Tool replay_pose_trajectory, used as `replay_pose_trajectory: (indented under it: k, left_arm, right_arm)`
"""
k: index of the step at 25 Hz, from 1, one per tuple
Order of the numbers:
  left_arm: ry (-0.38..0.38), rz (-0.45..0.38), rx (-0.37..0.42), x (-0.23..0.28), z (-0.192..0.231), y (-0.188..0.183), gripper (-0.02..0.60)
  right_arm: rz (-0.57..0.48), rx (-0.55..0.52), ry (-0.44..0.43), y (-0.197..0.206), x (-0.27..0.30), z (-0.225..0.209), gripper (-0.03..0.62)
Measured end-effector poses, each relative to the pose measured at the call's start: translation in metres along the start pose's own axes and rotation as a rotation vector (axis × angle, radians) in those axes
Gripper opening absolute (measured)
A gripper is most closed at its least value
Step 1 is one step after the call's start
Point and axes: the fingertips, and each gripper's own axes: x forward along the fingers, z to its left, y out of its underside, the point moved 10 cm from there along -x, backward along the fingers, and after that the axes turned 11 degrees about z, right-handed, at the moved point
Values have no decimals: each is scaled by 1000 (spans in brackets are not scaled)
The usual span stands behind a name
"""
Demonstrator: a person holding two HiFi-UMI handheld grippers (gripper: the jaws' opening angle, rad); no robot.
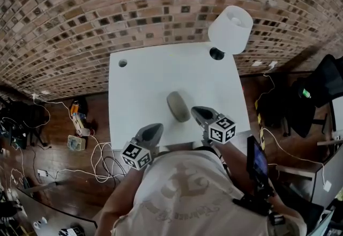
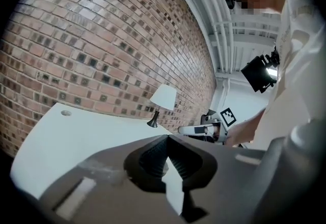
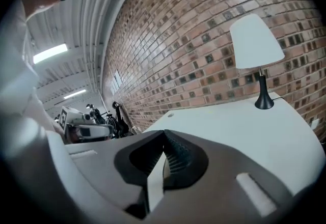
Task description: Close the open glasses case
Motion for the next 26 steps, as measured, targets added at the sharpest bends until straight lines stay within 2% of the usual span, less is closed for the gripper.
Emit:
replay_pose_trajectory:
  k: [3,8,17,26]
  left_arm:
    - [0,7,-10,25,-9,-7,6]
    - [28,35,23,67,-38,-19,6]
    - [-56,61,-12,98,-67,-20,6]
    - [-92,46,-13,131,-91,-21,6]
  right_arm:
    - [-26,-4,-31,-3,-20,-4,8]
    - [-14,-22,-65,0,-48,-26,8]
    - [33,-52,-149,8,-63,-57,8]
    - [62,-94,-207,12,-78,-82,8]
